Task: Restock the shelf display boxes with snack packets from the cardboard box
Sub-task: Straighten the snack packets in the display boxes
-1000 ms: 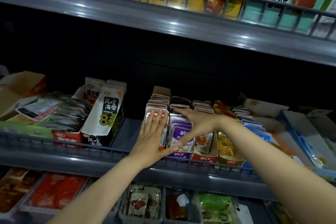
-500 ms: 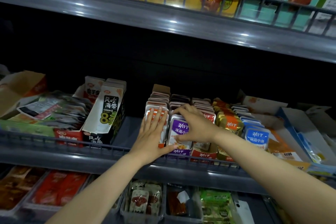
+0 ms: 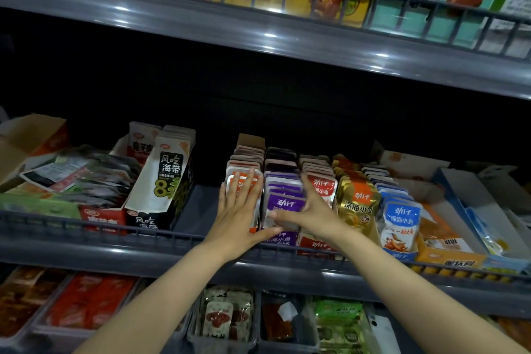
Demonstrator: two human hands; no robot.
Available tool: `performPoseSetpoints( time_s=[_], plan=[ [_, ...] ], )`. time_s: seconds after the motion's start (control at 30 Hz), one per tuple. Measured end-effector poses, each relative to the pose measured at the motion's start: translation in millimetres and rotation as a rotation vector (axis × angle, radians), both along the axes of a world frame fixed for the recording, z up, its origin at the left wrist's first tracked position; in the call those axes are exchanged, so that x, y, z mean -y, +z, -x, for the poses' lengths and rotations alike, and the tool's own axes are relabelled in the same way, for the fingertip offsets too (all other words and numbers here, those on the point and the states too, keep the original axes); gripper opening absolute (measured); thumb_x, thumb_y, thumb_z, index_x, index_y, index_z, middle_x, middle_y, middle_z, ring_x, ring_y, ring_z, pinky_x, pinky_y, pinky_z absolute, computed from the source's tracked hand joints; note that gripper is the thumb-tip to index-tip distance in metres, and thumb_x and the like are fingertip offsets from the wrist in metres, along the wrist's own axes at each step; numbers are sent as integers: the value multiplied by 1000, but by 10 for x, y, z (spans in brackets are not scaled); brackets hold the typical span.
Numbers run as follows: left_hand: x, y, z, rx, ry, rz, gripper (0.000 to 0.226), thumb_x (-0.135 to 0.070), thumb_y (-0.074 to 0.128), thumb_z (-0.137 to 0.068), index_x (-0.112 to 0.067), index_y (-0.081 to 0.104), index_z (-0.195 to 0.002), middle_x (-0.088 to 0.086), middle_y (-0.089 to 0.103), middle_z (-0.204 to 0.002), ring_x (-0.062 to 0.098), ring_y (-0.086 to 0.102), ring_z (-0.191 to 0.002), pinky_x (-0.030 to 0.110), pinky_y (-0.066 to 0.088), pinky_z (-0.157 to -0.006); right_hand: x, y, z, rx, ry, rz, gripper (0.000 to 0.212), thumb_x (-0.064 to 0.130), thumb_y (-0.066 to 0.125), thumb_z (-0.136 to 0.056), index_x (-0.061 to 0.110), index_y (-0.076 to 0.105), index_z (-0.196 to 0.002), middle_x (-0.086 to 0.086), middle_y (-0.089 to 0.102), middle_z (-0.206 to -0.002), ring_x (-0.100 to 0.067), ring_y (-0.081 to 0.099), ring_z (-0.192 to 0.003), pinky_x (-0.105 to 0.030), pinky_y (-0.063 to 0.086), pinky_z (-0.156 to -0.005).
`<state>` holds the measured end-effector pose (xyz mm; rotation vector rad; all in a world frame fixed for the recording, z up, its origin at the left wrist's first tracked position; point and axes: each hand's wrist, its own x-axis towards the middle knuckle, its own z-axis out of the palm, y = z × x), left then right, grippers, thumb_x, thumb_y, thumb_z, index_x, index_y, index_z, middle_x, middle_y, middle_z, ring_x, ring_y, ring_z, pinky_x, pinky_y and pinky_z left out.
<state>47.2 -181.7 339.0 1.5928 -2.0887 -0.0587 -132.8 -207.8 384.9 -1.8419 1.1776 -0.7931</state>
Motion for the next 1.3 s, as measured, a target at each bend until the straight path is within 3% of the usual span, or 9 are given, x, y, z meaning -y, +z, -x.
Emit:
performPoseSetpoints(
  time_s=[0.07,0.17,0.27,0.37,0.63,0.83,0.93,1.07,1.3],
  plan=[
    [-3,5,16,-11,-5,-1,106,-73,42,-78,-27,-27,-145,-9,-37,-150,12,-41,-134,39,-24,-112,19,13,-39,13,32,-16,88,14,77,-75,33,19,-138,18,56,-106,8,57,-92,-10,49,-80],
    [-14,8,23,-19,8,-2,106,-69,46,-81,-26,-26,-145,-9,-35,-151,11,-41,-134,39,-24,-112,22,15,-12,3,22,-22,113,21,80,-71,27,-2,-149,10,51,-129,7,53,-99,-6,45,-80],
    [1,20,2,-19,5,4,107,-79,35,-75,-26,-27,-144,-13,-40,-146,9,-43,-132,37,-26,-112,1,9,65,-143,24,109,124,48,82,-61,38,-5,-149,3,16,-158,-12,30,-139,-35,34,-112],
    [14,10,-34,-12,3,21,108,-87,20,-66,-28,-31,-140,-17,-44,-141,6,-43,-131,32,-30,-108,29,69,115,-422,70,285,109,48,76,-70,35,4,-150,9,-3,-159,-10,-3,-146,-42,14,-119],
    [-87,-3,-69,-35,-6,63,104,-74,39,-77,-28,-26,-142,-13,-33,-150,4,-38,-134,26,-29,-107,51,178,193,-452,88,292,97,42,73,-76,34,11,-150,10,4,-159,-8,4,-145,-35,23,-117],
    [-97,72,-183,-281,98,-13,102,-44,65,-83,-34,-15,-146,-14,-24,-154,11,-18,-144,47,9,-118,67,206,181,-510,94,337,88,41,70,-81,34,15,-150,8,7,-159,-13,8,-146,-36,28,-115],
    [-21,155,-275,-205,73,-66,99,-35,71,-81,-40,-2,-148,-15,-15,-156,15,-4,-146,52,28,-113,45,204,188,-492,98,323,93,47,72,-77,37,14,-149,11,4,-159,-12,7,-145,-40,25,-116],
    [67,223,-331,-106,105,-41,99,-37,72,-80,-34,3,-150,-5,-6,-159,17,1,-146,48,22,-116,-7,220,235,-434,113,253,94,50,71,-75,39,14,-149,14,3,-158,-13,8,-146,-44,30,-114],
    [-49,383,-291,-201,98,25,81,-48,56,-88,-30,8,-151,-4,0,-159,16,-1,-146,43,14,-119,-107,469,507,-343,-9,196,92,60,62,-68,42,16,-146,11,9,-158,-14,15,-144,-35,25,-111]
  ],
)
